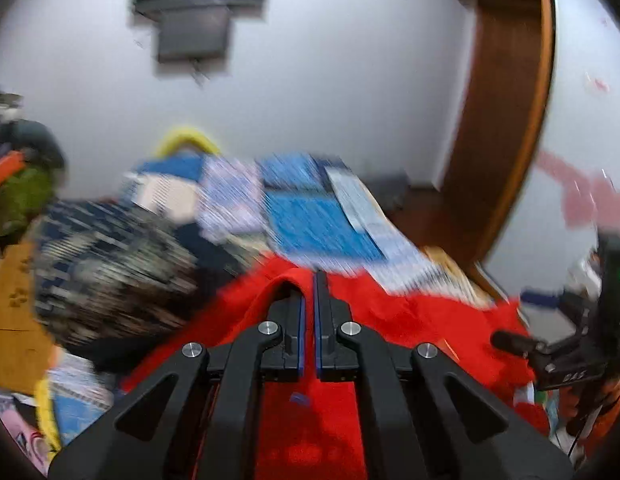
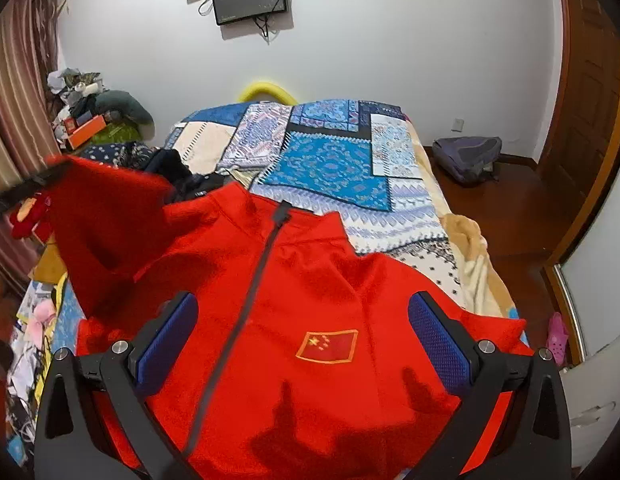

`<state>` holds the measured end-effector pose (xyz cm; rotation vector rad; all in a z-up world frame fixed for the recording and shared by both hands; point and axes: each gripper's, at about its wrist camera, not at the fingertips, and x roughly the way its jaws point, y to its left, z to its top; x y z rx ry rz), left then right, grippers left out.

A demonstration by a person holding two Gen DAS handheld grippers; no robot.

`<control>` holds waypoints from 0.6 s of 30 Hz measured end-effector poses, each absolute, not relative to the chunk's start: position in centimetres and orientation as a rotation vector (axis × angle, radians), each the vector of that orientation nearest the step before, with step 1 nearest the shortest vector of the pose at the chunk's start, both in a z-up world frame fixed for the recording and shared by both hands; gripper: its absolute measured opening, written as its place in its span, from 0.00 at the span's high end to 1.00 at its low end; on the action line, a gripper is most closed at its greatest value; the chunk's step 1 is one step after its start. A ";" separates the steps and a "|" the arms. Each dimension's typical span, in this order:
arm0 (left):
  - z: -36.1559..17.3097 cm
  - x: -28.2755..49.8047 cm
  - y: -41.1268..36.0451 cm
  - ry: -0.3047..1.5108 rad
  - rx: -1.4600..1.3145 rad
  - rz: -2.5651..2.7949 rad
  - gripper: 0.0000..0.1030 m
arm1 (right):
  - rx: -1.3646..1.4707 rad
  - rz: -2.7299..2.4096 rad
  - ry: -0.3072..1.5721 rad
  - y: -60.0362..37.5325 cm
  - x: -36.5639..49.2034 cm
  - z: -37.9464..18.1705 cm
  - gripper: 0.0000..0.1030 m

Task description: Fold large clothes

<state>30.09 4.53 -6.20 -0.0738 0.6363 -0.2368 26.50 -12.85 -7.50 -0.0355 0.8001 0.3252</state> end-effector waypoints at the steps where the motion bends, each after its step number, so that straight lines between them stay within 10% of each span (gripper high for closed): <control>1: -7.8 30.7 2.9 0.689 -0.066 -0.272 0.98 | -0.038 0.325 0.805 -13.2 26.4 -7.7 0.00; 10: -17.6 31.7 -3.1 0.984 0.003 -0.386 0.98 | -0.028 0.327 0.872 -14.8 26.5 -9.7 0.00; 18: -17.4 28.5 -2.1 1.003 0.076 -0.377 0.59 | -0.088 0.381 0.878 -12.5 26.3 -9.5 0.00</control>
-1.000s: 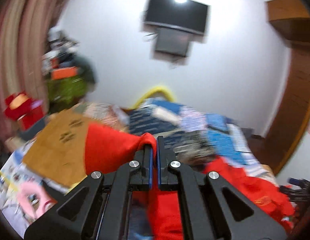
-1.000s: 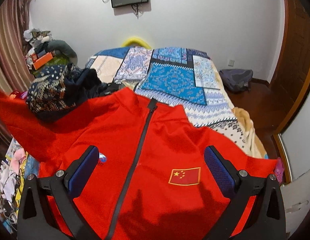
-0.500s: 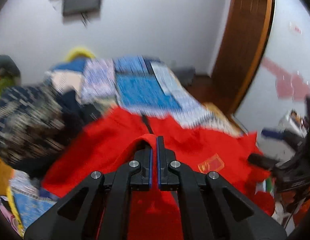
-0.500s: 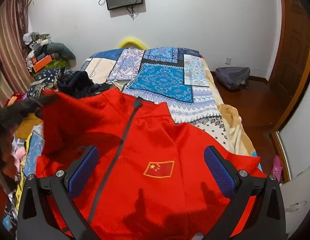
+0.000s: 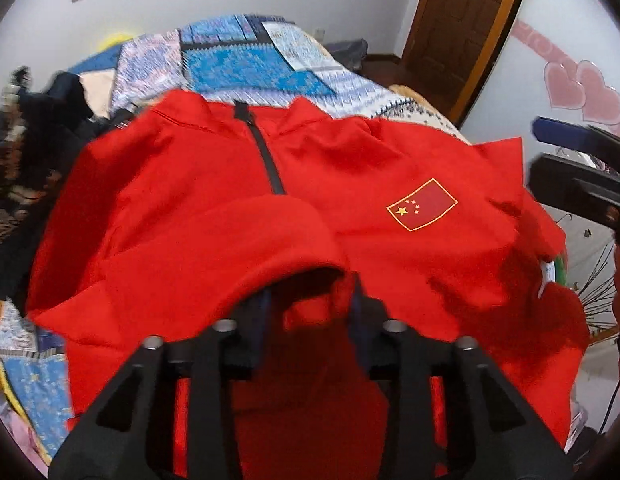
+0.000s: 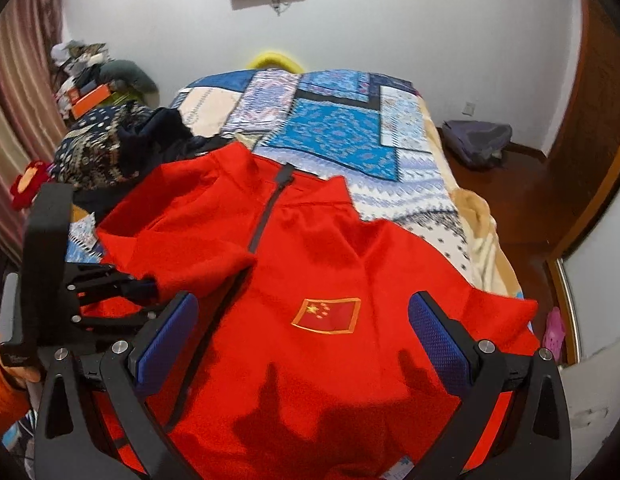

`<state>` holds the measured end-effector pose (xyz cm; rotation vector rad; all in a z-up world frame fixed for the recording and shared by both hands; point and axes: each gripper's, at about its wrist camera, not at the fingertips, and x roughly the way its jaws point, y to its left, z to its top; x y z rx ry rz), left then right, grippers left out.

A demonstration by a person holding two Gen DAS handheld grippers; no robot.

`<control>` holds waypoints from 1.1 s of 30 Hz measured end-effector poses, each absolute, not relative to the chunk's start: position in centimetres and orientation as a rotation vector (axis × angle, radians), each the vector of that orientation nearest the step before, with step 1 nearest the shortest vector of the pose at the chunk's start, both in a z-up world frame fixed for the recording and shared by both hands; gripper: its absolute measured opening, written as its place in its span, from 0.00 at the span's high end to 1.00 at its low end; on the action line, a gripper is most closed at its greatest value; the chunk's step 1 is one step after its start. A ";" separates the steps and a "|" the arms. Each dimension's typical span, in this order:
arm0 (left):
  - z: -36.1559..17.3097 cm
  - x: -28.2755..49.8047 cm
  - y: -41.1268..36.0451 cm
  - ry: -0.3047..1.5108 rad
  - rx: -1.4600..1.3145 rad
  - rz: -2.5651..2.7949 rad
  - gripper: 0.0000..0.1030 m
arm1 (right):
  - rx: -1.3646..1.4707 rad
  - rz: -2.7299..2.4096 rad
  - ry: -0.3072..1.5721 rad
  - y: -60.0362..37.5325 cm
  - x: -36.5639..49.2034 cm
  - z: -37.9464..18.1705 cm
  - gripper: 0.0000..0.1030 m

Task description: Fold large clothes

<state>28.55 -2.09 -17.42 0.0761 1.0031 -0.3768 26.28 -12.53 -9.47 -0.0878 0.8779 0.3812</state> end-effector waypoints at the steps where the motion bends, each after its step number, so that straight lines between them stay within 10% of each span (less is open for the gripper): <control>1: -17.0 28.5 -1.5 0.990 0.076 -0.369 0.53 | -0.092 0.401 0.874 -12.0 26.3 -9.2 0.00; 17: -16.6 23.5 18.4 0.964 -0.039 0.010 0.36 | -0.392 0.666 0.961 3.7 26.3 -13.4 0.00; 31: -26.4 23.7 18.3 1.118 0.009 -0.020 0.36 | -0.549 0.722 1.143 8.7 27.3 -21.7 0.27; 33: -26.3 23.8 18.0 1.097 0.022 -0.008 0.36 | -0.530 0.720 1.130 8.7 27.5 -21.5 0.51</control>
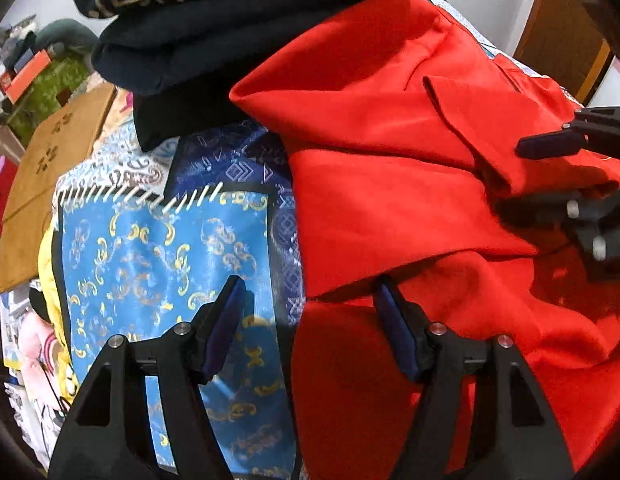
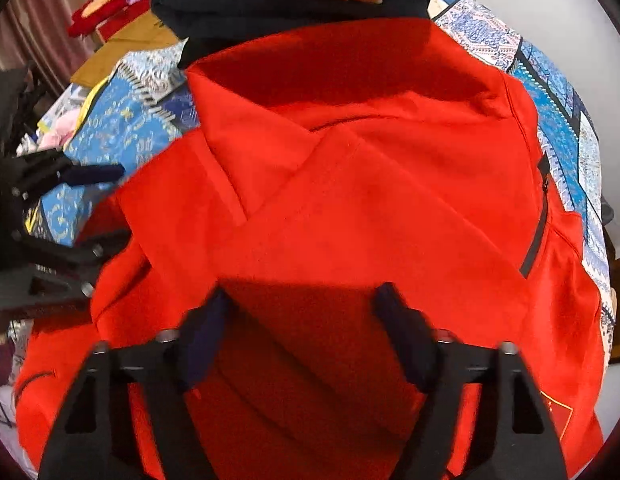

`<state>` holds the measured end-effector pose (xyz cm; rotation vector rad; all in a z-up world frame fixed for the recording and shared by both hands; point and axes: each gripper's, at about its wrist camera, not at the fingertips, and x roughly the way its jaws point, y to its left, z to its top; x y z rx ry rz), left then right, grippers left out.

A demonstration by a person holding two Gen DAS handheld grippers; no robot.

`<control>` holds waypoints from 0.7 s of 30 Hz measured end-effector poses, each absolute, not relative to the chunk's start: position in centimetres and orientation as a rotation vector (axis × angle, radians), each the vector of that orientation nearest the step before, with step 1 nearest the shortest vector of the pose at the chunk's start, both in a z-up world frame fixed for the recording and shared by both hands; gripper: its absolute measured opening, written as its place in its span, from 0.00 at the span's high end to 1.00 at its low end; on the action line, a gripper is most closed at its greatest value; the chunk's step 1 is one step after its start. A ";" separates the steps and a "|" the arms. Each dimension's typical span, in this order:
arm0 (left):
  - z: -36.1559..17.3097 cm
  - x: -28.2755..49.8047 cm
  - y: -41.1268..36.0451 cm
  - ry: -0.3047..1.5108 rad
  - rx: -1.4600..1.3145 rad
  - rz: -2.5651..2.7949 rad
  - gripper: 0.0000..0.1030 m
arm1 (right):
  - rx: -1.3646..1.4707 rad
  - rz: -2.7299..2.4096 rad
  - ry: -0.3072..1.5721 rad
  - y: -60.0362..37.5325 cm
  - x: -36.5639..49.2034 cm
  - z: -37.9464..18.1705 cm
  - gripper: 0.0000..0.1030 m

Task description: Fold large clothes

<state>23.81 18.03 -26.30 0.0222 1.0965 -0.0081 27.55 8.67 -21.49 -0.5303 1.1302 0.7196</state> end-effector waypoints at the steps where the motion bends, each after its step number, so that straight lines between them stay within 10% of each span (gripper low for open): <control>1: -26.1 23.8 17.9 1.083 0.020 -0.006 0.41 | -0.519 0.718 1.126 8.6 27.7 -21.2 0.59; 7: -24.7 25.4 17.7 1.006 0.001 0.000 0.91 | -0.359 0.694 1.087 7.6 28.8 -18.4 0.93; 21: -23.3 21.9 19.2 0.974 -0.081 0.111 0.93 | -0.031 0.374 0.795 -8.3 30.8 -6.0 0.95</control>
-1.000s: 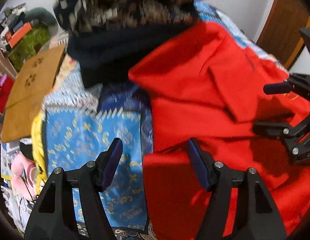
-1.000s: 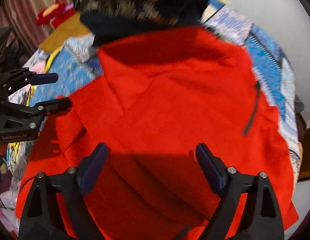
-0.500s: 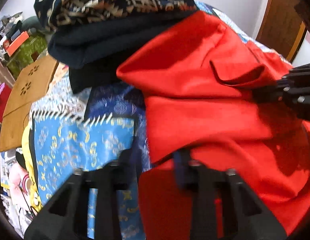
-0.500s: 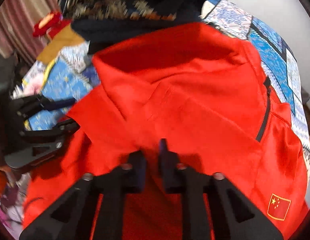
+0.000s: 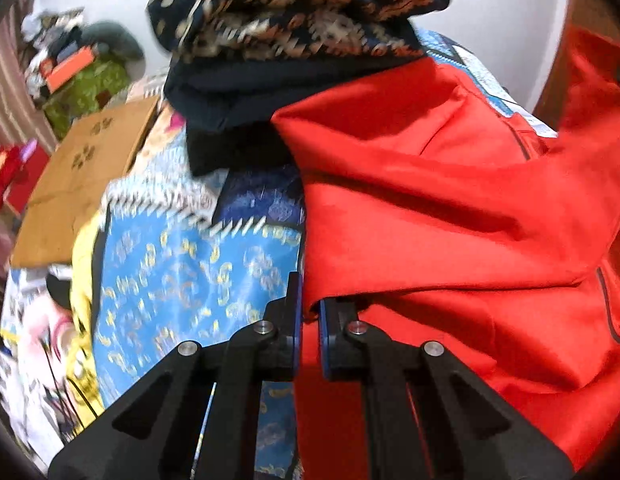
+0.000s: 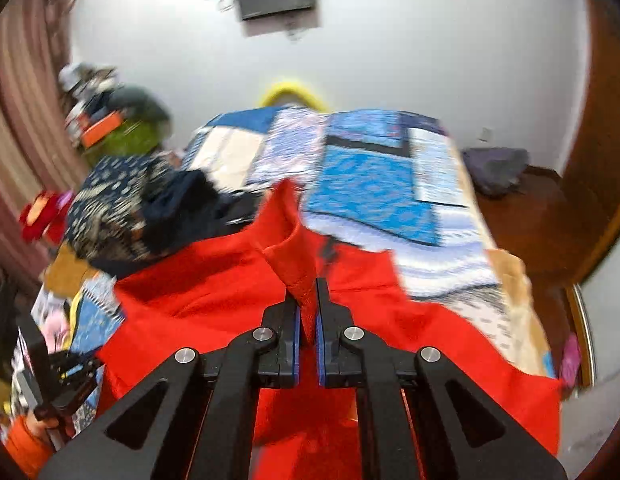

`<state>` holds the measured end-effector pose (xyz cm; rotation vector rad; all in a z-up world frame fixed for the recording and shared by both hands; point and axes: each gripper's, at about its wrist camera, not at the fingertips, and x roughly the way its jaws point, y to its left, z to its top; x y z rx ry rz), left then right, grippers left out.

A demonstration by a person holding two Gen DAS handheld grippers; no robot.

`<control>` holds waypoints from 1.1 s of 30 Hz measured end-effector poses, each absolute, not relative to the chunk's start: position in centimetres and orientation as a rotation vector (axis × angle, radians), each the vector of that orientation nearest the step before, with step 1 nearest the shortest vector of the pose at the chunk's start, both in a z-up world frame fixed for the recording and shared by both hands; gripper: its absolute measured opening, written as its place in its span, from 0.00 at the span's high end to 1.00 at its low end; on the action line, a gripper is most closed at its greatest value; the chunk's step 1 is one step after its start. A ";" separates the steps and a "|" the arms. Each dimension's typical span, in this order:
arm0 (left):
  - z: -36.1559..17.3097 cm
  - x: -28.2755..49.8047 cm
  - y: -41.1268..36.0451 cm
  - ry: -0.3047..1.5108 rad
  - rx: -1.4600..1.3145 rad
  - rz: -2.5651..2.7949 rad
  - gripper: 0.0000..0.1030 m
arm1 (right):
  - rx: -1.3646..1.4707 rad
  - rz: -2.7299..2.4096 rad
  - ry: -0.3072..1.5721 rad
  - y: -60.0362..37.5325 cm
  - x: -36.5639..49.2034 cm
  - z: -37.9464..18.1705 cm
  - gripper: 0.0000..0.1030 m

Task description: Fold large clothes

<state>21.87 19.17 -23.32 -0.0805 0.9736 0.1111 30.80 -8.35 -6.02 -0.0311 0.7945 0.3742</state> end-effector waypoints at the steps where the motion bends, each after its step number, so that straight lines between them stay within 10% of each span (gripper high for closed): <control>1: -23.7 21.7 19.3 0.987 -0.106 0.118 0.93 | -0.017 0.344 0.794 -9.7 30.7 -6.1 0.95; 16: -25.8 20.2 21.6 1.074 -0.133 0.193 1.00 | 0.073 0.239 1.096 -20.1 26.2 -16.7 0.92; 22: -21.1 21.7 19.9 1.017 -0.068 0.171 0.97 | 0.165 0.215 1.070 -22.1 25.6 -15.1 0.45; 33: -12.4 26.4 12.9 0.861 -0.084 -0.028 0.57 | 0.351 0.064 0.959 -31.5 23.4 -12.3 0.40</control>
